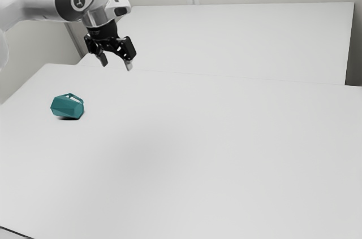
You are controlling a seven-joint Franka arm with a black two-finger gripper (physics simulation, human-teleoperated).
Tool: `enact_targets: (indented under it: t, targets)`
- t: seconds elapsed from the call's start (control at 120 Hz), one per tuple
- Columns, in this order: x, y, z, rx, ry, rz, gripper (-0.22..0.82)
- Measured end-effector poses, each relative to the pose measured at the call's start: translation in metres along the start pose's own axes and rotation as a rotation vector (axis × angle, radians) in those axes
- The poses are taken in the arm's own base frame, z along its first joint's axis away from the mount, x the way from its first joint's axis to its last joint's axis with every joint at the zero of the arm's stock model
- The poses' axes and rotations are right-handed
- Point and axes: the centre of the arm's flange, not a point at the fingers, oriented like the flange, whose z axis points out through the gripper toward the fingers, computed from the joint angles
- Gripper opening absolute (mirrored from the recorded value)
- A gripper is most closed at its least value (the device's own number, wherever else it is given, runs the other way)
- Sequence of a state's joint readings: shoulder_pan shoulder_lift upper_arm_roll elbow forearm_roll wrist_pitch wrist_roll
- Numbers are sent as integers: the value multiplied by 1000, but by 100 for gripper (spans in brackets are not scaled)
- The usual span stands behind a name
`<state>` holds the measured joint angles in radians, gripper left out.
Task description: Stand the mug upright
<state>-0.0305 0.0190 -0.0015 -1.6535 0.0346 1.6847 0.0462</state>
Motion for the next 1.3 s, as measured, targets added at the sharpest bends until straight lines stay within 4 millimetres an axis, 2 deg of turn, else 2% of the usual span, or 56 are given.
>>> enact_targets:
  t: [0.358,0.517,0.608,0.658,0.7,0.758,0.825,0.867,0.9,1.025,1.3]
  targets:
    - [-3,-4,4,-20,-4,11,60]
    - [-1,-10,29,-99,-1,93,60]
    - [0,-25,43,-147,8,131,60]
    - [2,-43,53,-173,13,137,60]
    - [1,-70,61,-191,22,122,60]
    - [-7,-127,74,-213,36,65,60]
    - [-27,-201,88,-231,54,-20,60]
    - [-38,-232,96,-237,64,-46,60]
    - [-42,-244,100,-240,70,-42,60]
    - [-38,-264,122,-260,78,13,60]
    - [-44,-362,173,-326,136,17,60]
